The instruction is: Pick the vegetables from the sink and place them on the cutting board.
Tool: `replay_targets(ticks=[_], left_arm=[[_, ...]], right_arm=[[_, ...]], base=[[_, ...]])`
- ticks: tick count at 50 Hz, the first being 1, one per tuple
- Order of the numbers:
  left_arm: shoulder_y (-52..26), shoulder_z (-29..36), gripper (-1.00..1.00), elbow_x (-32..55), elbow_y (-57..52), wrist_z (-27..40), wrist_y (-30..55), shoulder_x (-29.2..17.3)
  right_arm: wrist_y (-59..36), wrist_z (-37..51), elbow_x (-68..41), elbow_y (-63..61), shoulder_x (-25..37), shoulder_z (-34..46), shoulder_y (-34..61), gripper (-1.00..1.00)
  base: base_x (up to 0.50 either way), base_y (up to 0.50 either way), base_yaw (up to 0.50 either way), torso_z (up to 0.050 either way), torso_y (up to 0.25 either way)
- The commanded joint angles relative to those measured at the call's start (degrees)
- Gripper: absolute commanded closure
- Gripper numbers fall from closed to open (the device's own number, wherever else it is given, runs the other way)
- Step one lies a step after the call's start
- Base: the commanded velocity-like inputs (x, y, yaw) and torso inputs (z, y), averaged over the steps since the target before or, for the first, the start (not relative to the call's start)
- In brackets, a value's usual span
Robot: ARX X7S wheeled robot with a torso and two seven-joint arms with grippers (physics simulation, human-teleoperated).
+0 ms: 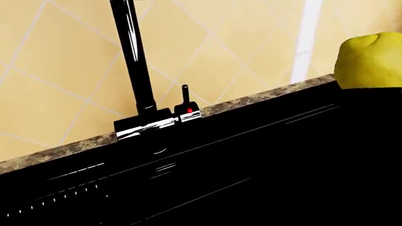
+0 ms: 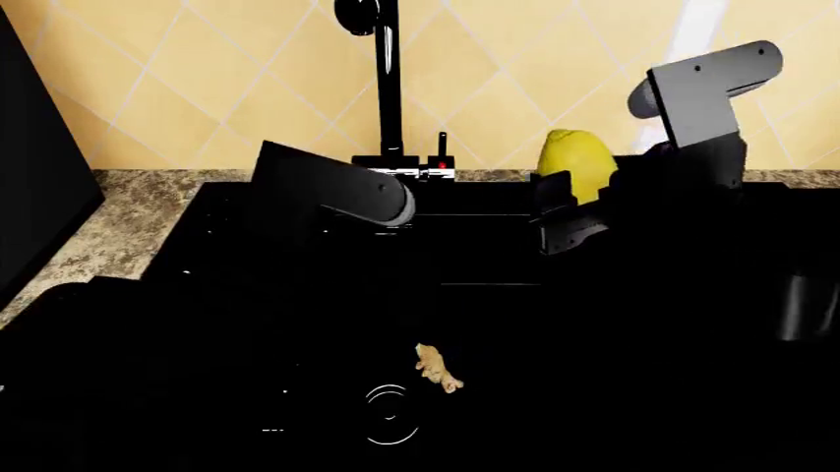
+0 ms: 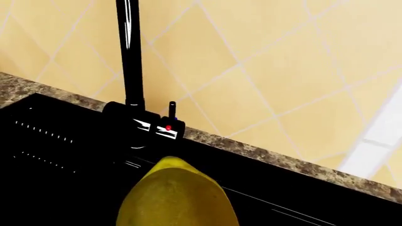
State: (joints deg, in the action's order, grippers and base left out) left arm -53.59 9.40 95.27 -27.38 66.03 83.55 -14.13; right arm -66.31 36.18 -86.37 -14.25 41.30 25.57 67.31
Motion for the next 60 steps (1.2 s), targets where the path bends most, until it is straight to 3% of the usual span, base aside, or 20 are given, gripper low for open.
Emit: replay_targets(ticks=[1,12,23,60], left_arm=[[-0.2,5.0,-1.00,4.3,4.1,6.8,-0.8,2.3],[-0.8,8.8,-1.00,-1.2,9.9,4.0,-3.3,6.1],[0.8,11.1,-1.00,2.9,14.8,8.8,-6.5,8.6],[9.0,20.0,-1.00,-10.4,19.1,1.8,-13.1,6.5]], right_arm=[[0.2,3.8,-3.7,-4.8,2.8,-3.8,0.6,1.00],[1.8,2.6,-2.4,-4.7,3.1,-4.3,-0.8,1.00],[3.1,1.7,-1.3,-4.5,2.6,-4.1,-2.1,1.00],[4.8,-0.4,0.9,-3.9,2.6,-3.2,-3.6,1.00]], base=[[0.00,0.00,0.00,0.000,0.000],[0.00,0.00,0.00,0.000,0.000],[0.00,0.00,0.00,0.000,0.000],[0.00,0.00,0.00,0.000,0.000]])
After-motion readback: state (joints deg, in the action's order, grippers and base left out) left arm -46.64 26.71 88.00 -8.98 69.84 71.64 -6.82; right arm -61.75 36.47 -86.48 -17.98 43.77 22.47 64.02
